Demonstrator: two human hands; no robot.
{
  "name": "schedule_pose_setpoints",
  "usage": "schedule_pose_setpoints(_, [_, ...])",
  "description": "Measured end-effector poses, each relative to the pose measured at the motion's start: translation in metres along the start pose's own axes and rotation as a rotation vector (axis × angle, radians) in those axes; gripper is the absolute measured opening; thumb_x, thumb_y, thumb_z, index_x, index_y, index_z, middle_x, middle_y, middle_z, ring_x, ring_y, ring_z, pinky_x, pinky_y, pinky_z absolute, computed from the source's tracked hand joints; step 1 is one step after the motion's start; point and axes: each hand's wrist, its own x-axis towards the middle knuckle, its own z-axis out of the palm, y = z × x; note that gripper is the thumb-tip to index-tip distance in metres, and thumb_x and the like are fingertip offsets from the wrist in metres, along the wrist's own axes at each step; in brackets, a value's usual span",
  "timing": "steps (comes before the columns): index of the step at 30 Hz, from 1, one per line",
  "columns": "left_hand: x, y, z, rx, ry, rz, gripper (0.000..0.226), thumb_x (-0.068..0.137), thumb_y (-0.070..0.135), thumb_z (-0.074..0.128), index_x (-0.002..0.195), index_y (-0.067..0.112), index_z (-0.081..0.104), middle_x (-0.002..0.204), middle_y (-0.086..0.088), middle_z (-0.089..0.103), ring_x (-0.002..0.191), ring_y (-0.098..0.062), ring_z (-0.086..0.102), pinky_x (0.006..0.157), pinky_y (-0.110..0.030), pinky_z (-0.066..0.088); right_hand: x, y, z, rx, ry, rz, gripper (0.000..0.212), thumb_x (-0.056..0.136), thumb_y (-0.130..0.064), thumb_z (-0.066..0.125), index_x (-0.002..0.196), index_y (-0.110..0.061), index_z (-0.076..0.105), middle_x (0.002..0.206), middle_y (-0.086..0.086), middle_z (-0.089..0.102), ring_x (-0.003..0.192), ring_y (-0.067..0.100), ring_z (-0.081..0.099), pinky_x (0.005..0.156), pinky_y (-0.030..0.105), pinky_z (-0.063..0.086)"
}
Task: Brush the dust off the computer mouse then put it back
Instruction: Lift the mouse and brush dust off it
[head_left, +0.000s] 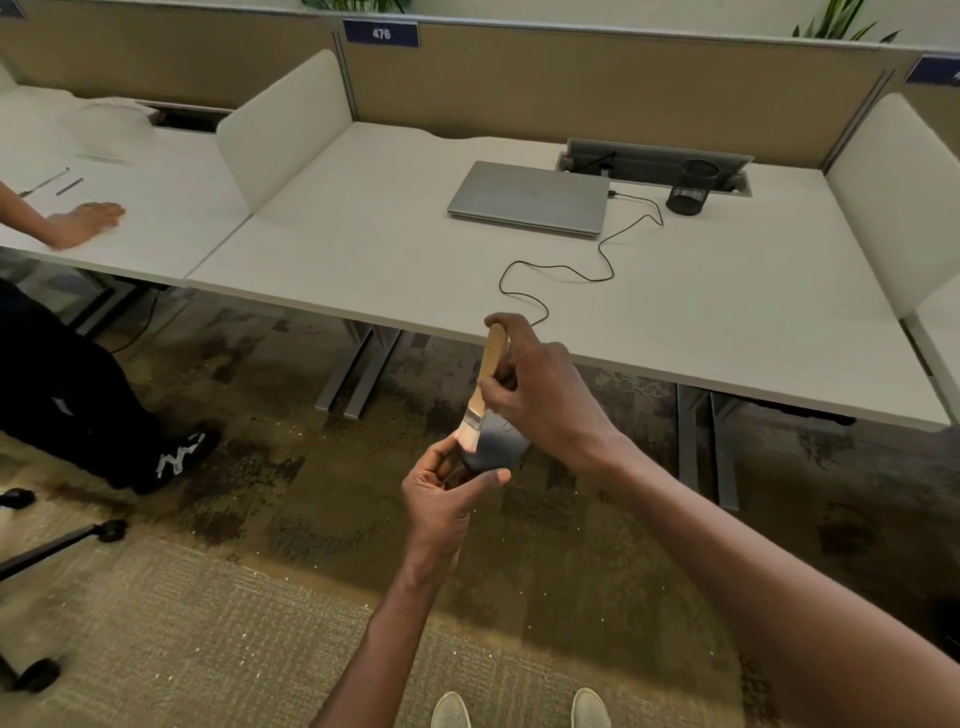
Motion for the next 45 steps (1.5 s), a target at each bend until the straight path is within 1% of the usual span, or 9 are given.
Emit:
schedule_pose_setpoints(5, [0.000, -0.002, -0.012, 0.019, 0.009, 0.013, 0.061, 0.063, -0.011, 0.088, 0.110, 0.026, 0.076, 0.112, -0.006, 0.078, 0.106, -0.020, 0.075, 0.079, -0.025, 0.061, 0.020, 0.003, -0.003, -0.076, 0.081, 0.070, 0.061, 0.094, -0.009, 0.068, 0.148, -0.009, 0.039, 0.085, 0.010, 0.072, 0.069, 0.021, 0.069, 0.066, 0.034, 0.061])
schedule_pose_setpoints(11, [0.001, 0.001, -0.019, -0.007, 0.064, 0.027, 0.058, 0.054, 0.000, 0.091, 0.104, 0.027, 0.079, 0.110, -0.007, 0.079, 0.102, -0.018, 0.076, 0.077, -0.024, 0.061, 0.022, 0.005, -0.012, -0.156, 0.168, 0.056, 0.066, 0.093, -0.004, 0.067, 0.151, -0.006, 0.034, 0.084, 0.012, 0.071, 0.069, 0.026, 0.069, 0.068, 0.038, 0.061])
schedule_pose_setpoints(13, [0.002, 0.002, -0.019, -0.017, 0.076, 0.017, 0.059, 0.054, 0.001, 0.091, 0.106, 0.025, 0.077, 0.109, -0.007, 0.079, 0.102, -0.018, 0.076, 0.076, -0.024, 0.061, 0.019, 0.000, -0.010, -0.091, 0.176, 0.048, 0.066, 0.094, -0.007, 0.069, 0.150, -0.009, 0.034, 0.084, 0.010, 0.072, 0.069, 0.023, 0.070, 0.067, 0.036, 0.062])
schedule_pose_setpoints(19, [0.004, 0.010, -0.017, -0.013, 0.075, 0.002, 0.065, 0.057, 0.001, 0.089, 0.117, 0.014, 0.069, 0.110, -0.005, 0.079, 0.104, -0.018, 0.075, 0.078, -0.023, 0.061, -0.001, -0.012, 0.008, 0.053, 0.130, 0.037, 0.063, 0.093, -0.011, 0.071, 0.147, -0.014, 0.038, 0.081, 0.000, 0.070, 0.066, 0.004, 0.068, 0.058, 0.006, 0.050])
schedule_pose_setpoints(23, [0.005, 0.014, -0.015, -0.025, 0.094, -0.006, 0.064, 0.057, -0.002, 0.085, 0.116, 0.013, 0.067, 0.105, -0.001, 0.080, 0.101, -0.015, 0.076, 0.077, -0.022, 0.061, -0.008, 0.000, 0.002, 0.036, 0.196, 0.115, 0.062, 0.094, -0.013, 0.070, 0.146, -0.017, 0.038, 0.080, -0.001, 0.071, 0.066, 0.006, 0.069, 0.061, 0.016, 0.057])
schedule_pose_setpoints(28, [0.006, 0.020, -0.016, -0.041, 0.109, -0.008, 0.063, 0.057, -0.002, 0.082, 0.115, 0.015, 0.066, 0.102, 0.002, 0.079, 0.099, -0.012, 0.076, 0.079, -0.024, 0.062, -0.022, 0.022, -0.016, 0.002, 0.271, 0.200, 0.059, 0.094, -0.011, 0.070, 0.145, -0.014, 0.039, 0.082, 0.002, 0.070, 0.067, 0.007, 0.070, 0.065, 0.017, 0.059])
schedule_pose_setpoints(34, [0.005, 0.022, -0.012, -0.026, 0.103, -0.011, 0.064, 0.056, 0.000, 0.083, 0.117, 0.015, 0.065, 0.108, -0.001, 0.076, 0.100, -0.015, 0.075, 0.078, -0.024, 0.063, -0.035, 0.020, -0.007, 0.158, 0.257, 0.127, 0.057, 0.093, -0.013, 0.072, 0.136, -0.026, 0.038, 0.087, -0.002, 0.072, 0.073, 0.004, 0.072, 0.065, 0.017, 0.060])
schedule_pose_setpoints(37, [0.004, 0.023, -0.013, -0.017, 0.094, -0.022, 0.066, 0.056, 0.000, 0.083, 0.118, 0.014, 0.065, 0.113, -0.005, 0.074, 0.102, -0.015, 0.075, 0.080, -0.026, 0.063, -0.036, 0.028, -0.007, 0.160, 0.288, 0.152, 0.054, 0.093, -0.013, 0.071, 0.134, -0.025, 0.038, 0.088, -0.002, 0.071, 0.074, 0.004, 0.072, 0.064, 0.014, 0.058])
schedule_pose_setpoints(45, [0.000, 0.023, -0.014, 0.021, 0.044, -0.037, 0.064, 0.057, -0.002, 0.082, 0.116, 0.015, 0.065, 0.102, 0.006, 0.080, 0.099, -0.012, 0.076, 0.079, -0.024, 0.063, -0.021, 0.053, -0.032, 0.110, 0.409, 0.236, 0.055, 0.094, -0.010, 0.070, 0.138, -0.018, 0.038, 0.084, -0.001, 0.068, 0.072, 0.005, 0.070, 0.059, 0.004, 0.051])
